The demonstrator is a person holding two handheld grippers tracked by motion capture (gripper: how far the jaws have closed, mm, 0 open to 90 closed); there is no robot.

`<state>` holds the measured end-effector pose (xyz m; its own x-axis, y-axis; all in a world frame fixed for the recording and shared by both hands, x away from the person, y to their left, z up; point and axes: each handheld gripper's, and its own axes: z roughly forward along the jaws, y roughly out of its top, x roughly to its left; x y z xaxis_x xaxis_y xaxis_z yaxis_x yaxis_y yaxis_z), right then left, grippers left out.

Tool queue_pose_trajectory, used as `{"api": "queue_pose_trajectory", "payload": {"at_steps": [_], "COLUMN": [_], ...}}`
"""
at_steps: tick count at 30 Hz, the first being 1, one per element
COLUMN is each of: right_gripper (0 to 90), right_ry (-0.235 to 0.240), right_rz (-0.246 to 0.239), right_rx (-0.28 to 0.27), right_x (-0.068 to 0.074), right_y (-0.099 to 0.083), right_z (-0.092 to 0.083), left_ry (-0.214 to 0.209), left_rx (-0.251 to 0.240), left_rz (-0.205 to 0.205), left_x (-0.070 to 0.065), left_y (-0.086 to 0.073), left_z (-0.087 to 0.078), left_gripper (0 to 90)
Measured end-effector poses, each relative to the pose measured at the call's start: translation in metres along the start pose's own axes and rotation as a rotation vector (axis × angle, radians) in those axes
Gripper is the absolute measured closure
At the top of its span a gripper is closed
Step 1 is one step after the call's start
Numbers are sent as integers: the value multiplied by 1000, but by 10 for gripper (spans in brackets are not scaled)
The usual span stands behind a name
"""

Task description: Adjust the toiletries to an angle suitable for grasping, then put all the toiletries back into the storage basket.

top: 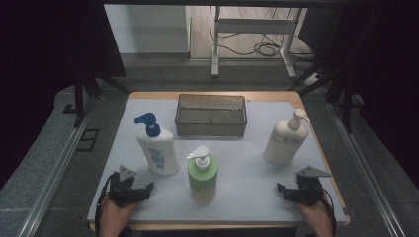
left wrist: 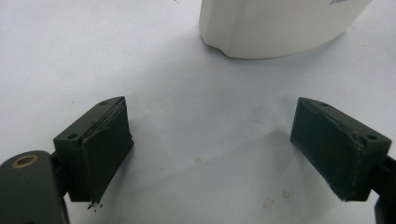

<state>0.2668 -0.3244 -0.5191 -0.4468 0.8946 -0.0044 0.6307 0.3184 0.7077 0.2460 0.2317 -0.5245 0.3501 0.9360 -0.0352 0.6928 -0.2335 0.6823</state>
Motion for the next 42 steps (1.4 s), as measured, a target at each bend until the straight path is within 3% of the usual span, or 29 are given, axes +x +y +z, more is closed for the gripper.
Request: {"api": "queue_pose_trajectory", "payload": {"at_steps": [42], "right_gripper": [135], "right_ry": [8], "right_rz": [-4], "right_rx": [0], "right_x": [-1], "right_y": [1], "right_z": [-1], "left_ry": [-3], "left_rx": [0], "left_rz": [2], "left_x": [1], "left_y": [0], "left_z": [0], "left_gripper": [116]}}
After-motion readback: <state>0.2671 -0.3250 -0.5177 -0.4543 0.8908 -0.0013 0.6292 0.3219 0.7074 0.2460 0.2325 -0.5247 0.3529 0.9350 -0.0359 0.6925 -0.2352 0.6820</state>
